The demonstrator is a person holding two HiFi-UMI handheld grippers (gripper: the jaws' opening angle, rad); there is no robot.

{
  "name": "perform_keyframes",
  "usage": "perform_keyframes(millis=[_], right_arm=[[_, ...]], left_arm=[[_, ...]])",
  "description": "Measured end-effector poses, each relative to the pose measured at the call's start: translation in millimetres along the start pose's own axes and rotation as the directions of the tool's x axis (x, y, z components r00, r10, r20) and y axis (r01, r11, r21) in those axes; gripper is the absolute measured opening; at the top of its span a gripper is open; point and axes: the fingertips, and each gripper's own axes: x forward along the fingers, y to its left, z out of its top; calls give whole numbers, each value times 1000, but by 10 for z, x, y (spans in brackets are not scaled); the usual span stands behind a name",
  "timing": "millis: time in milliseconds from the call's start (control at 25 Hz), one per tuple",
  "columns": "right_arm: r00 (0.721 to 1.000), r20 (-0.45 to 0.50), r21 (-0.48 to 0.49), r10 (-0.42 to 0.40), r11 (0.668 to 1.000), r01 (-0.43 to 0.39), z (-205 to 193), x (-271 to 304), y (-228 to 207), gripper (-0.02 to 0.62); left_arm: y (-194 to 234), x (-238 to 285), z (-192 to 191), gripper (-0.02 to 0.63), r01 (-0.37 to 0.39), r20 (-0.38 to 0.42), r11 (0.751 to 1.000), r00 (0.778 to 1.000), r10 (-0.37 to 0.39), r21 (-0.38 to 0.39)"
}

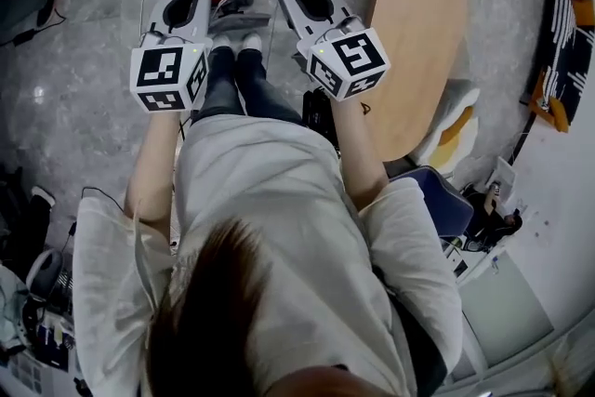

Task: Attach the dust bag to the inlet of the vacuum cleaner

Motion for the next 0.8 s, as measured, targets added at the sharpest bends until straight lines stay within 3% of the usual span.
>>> perform_keyframes(millis=[360, 800], right_arm=[[999, 47, -61, -23, 998, 26, 473, -399, 136, 0], [995, 88, -52, -45, 997, 49, 690, -800, 170, 0]], left_arm=[[-200, -292, 554, 17, 3, 84, 1000, 996, -3, 6], [-513, -568, 1009, 17, 0, 182, 995, 983, -19, 100]])
